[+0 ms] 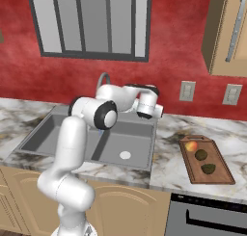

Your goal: Pick the kiwi, mango, kiwi from the sink and place them on the cutting board to airdry. Then turn off the sink faucet.

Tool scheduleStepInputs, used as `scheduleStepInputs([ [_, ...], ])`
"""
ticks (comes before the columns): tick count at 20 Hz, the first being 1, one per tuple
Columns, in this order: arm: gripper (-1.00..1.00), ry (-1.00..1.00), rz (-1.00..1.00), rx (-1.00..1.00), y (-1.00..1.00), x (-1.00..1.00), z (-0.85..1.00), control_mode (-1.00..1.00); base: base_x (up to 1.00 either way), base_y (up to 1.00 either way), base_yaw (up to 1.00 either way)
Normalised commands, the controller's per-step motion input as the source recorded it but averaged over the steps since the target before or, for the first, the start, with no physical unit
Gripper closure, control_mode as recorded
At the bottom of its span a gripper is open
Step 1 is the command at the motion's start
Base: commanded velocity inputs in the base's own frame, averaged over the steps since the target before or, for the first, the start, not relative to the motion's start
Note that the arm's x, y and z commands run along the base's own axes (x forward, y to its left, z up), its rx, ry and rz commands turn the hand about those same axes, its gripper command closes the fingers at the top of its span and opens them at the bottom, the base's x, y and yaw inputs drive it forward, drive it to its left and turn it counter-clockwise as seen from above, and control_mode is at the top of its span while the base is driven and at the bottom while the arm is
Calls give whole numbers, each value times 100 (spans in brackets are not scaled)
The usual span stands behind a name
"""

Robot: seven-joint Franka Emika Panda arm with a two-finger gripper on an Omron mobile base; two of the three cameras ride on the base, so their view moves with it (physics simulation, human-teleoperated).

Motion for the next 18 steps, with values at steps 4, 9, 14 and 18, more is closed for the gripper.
scheduleStepInputs([
  [4,-100,4,0,0,-15,18,-13,-100,0,0,0],
  [9,-100,3,0,0,-13,23,-7,-100,0,0,0],
  [14,-100,1,0,1,-2,39,0,-100,0,0,0],
  [18,-100,1,0,1,0,39,-2,-100,0,0,0],
])
